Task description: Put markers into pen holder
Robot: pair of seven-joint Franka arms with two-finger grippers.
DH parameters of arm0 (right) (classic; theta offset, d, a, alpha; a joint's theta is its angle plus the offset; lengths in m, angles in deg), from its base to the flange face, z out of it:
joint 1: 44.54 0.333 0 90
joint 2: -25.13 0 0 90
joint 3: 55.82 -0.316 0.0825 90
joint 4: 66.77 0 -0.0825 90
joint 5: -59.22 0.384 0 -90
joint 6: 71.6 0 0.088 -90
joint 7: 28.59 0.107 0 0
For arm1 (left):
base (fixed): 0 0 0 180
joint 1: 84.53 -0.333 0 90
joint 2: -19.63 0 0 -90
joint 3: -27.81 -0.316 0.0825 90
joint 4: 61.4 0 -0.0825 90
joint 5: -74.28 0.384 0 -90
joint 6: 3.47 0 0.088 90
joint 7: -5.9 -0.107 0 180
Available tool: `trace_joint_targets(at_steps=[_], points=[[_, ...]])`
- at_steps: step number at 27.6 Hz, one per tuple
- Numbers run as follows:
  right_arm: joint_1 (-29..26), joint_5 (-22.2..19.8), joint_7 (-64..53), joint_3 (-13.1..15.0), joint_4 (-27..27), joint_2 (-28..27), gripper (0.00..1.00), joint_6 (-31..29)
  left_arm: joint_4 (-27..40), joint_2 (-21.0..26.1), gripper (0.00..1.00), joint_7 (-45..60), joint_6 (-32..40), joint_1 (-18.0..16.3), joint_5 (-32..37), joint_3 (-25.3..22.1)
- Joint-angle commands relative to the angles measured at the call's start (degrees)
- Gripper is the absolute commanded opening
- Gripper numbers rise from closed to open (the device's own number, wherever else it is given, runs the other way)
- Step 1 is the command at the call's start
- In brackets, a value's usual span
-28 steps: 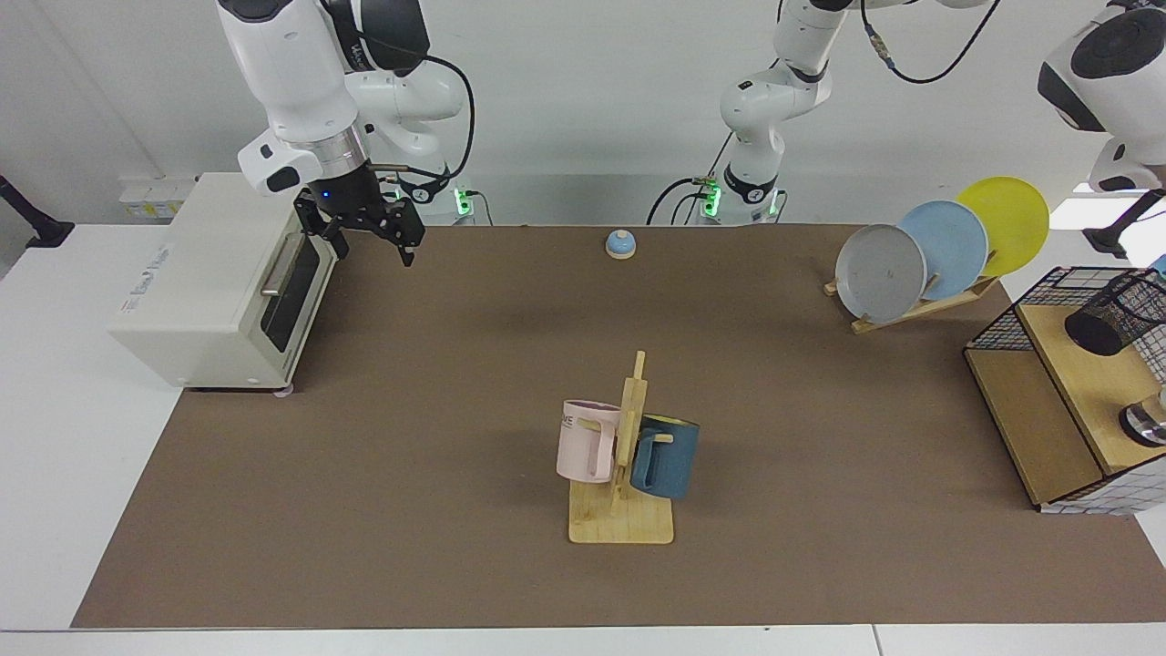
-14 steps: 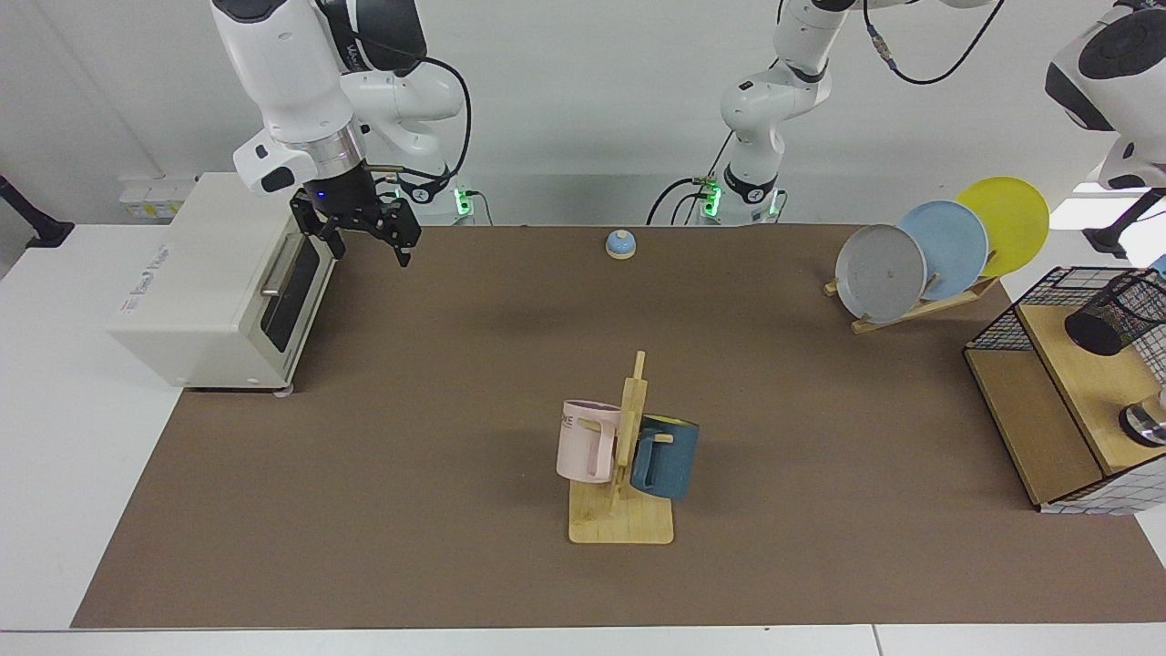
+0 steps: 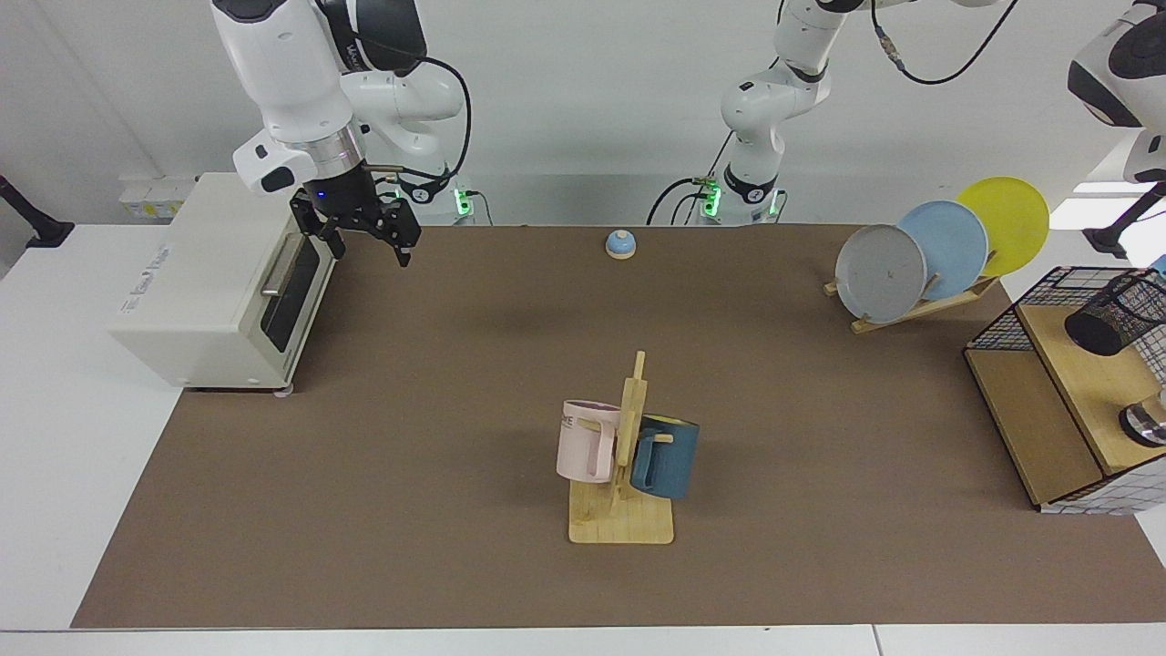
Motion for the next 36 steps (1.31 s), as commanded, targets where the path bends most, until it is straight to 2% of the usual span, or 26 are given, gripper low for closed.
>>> trace_joint_targets(at_steps=[1,8,16,36], points=[[-0.55,0.74,0.74,-0.4,-0.39,0.08,1.0,0.21,1.64,0.95,0.0,-0.69,-2.21,2.77,-3.28,-5.6],[-0.63,0.74,0.74,-0.4,-0.31,0.08,1.0,0.21,5.69,0.34,0.0,-0.69,-1.95,4.71,-4.25,-6.75],[-0.63,0.74,0.74,-0.4,-0.39,0.08,1.0,0.21,9.11,-0.72,0.0,-1.48,-1.33,5.06,-4.78,-6.75],[-0.63,0.74,0.74,-0.4,-0.39,0.08,1.0,0.21,10.52,0.25,0.0,-2.18,-2.38,5.06,-4.96,-8.6]])
